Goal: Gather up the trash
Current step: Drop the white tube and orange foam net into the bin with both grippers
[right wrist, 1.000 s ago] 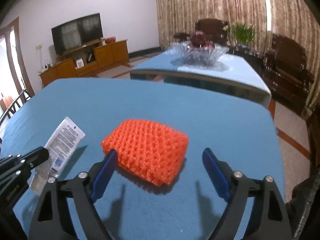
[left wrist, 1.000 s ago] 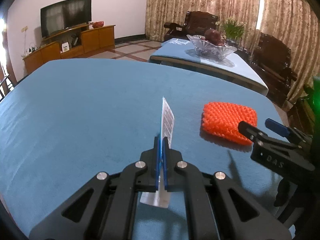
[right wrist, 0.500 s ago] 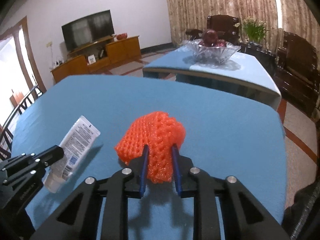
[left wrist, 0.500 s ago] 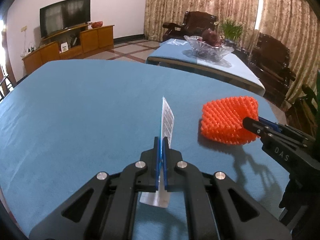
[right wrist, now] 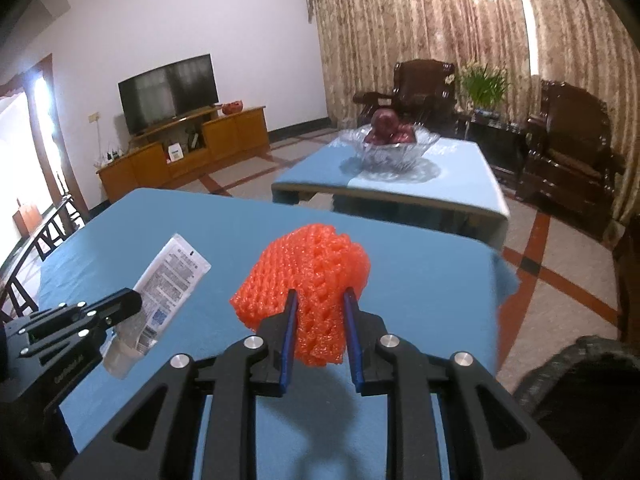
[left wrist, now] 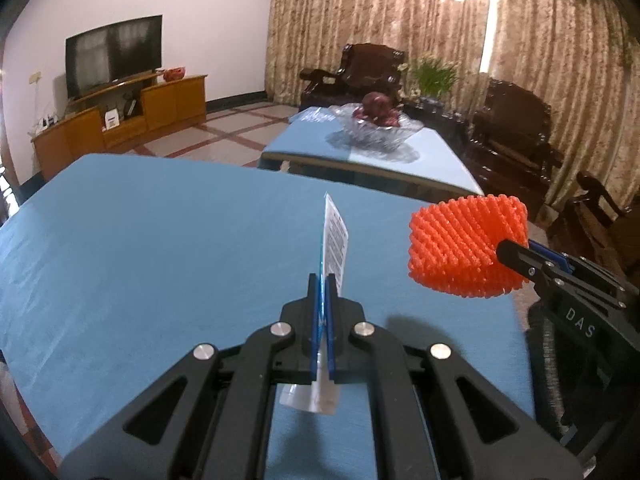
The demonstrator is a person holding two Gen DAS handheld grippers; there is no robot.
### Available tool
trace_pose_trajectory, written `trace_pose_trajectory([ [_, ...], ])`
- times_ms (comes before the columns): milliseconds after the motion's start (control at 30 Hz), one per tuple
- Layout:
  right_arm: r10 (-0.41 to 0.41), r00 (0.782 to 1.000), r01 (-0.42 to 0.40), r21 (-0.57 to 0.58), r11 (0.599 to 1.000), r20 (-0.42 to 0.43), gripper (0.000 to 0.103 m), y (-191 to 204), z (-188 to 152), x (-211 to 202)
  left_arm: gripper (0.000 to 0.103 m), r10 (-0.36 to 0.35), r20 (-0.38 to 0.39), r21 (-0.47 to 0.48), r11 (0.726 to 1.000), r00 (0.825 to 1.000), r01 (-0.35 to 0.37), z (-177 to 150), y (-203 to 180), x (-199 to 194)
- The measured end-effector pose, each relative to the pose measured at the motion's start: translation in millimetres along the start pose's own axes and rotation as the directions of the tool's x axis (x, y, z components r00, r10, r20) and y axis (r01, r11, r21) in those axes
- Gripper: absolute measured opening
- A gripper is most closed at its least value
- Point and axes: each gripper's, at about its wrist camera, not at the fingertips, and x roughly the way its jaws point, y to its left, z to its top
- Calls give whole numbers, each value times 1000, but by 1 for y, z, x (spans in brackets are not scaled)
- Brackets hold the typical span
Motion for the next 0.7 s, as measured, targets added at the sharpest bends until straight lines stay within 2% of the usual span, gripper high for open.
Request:
trace_pose_trajectory([
  [267,-34,998,33,13,999,55,22,-19,5,-60,2,-73,44,51,996,996,71,4,-43,-44],
  [700,-105,987,99,54,994,122,22,-52,-7,-139,2,-171,77,126,979,982,161,-2,-101,-91],
])
